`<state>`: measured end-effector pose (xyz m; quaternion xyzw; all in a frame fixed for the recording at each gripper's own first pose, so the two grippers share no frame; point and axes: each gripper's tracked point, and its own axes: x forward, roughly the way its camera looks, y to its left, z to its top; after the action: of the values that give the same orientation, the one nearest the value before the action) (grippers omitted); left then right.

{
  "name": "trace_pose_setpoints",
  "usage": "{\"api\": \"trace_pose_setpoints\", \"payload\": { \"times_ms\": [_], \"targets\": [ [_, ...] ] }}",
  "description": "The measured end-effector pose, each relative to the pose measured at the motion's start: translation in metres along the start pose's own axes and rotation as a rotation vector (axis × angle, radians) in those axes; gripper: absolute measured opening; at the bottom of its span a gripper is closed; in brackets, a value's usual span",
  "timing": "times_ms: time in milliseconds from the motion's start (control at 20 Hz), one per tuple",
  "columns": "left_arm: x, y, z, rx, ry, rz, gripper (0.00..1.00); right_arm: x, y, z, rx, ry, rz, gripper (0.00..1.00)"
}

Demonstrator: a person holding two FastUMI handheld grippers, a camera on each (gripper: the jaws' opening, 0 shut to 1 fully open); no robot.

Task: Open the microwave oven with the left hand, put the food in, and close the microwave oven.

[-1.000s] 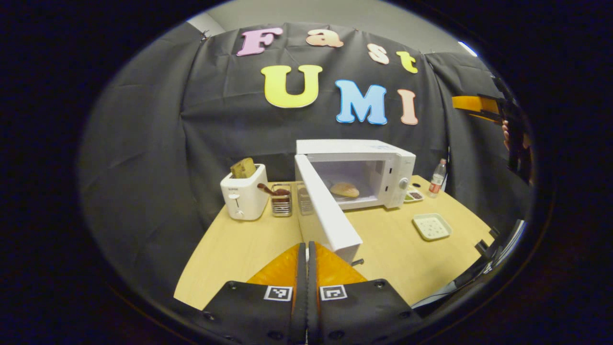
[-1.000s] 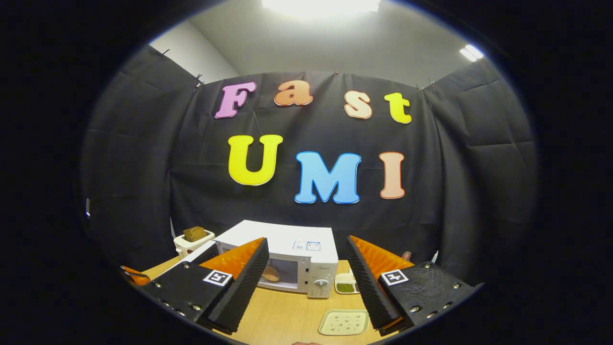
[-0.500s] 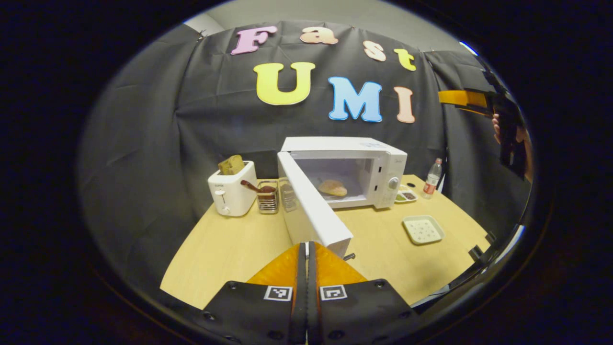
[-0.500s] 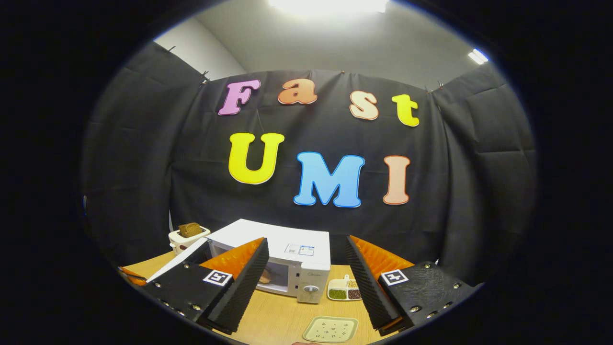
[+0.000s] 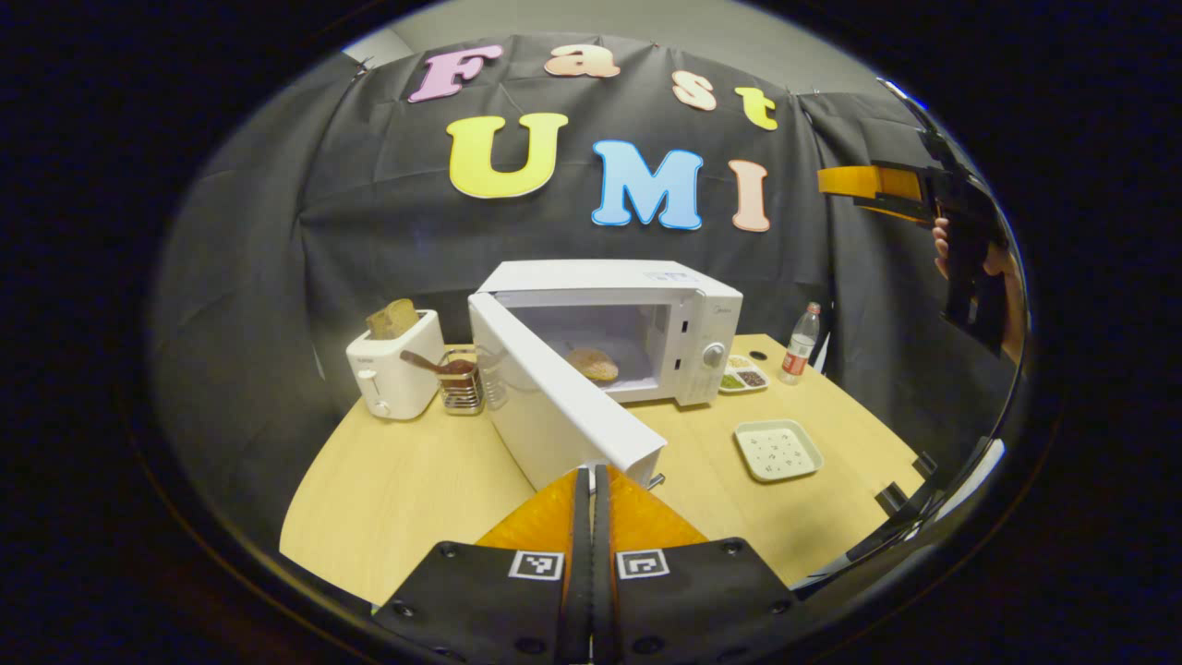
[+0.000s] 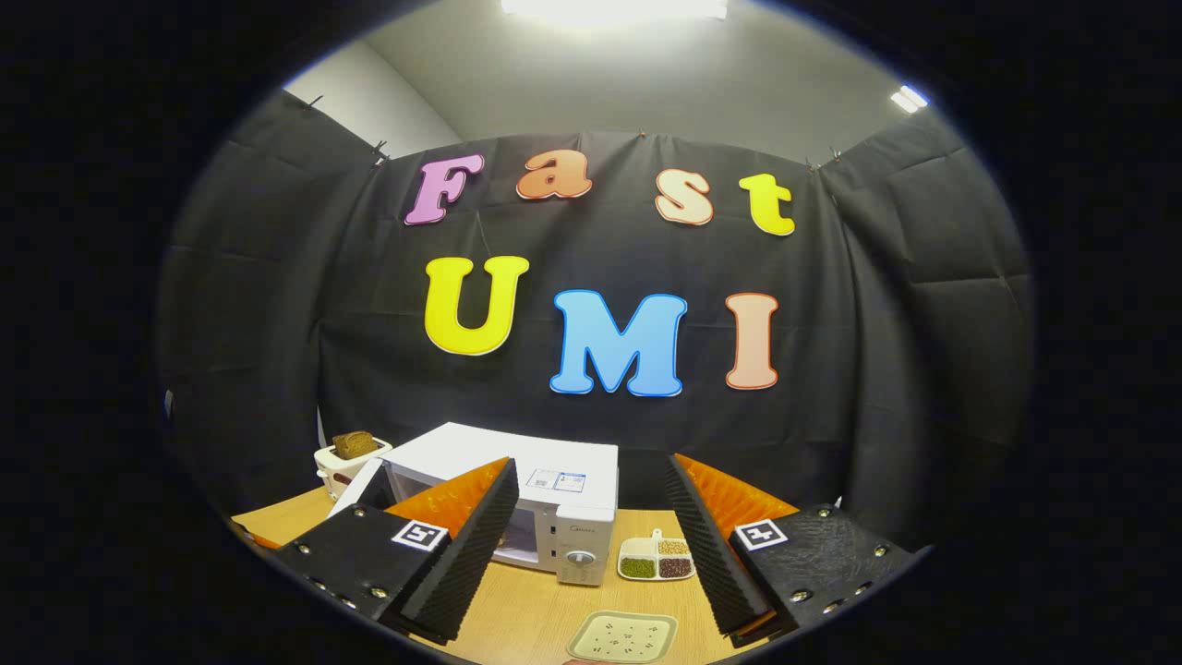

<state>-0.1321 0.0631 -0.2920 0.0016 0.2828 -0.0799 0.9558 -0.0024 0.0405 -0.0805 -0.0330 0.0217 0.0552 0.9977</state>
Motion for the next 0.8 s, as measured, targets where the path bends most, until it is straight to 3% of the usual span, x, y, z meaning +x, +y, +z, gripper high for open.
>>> {"api": "trace_pose_setpoints", "payload": {
  "times_ms": [300,800],
  "targets": [
    [0.032,-0.024,0.019,-0.003,-0.016,-0.036,0.06,0.004,-0.034,0.009,0.014,-0.048,-0.068,0.97],
    [0.088,-0.072,0.036,0.036,-0.003,-0.138,0.07,0.016,-0.079,-0.004,0.027,-0.009,-0.145,0.97]
  ]
}}
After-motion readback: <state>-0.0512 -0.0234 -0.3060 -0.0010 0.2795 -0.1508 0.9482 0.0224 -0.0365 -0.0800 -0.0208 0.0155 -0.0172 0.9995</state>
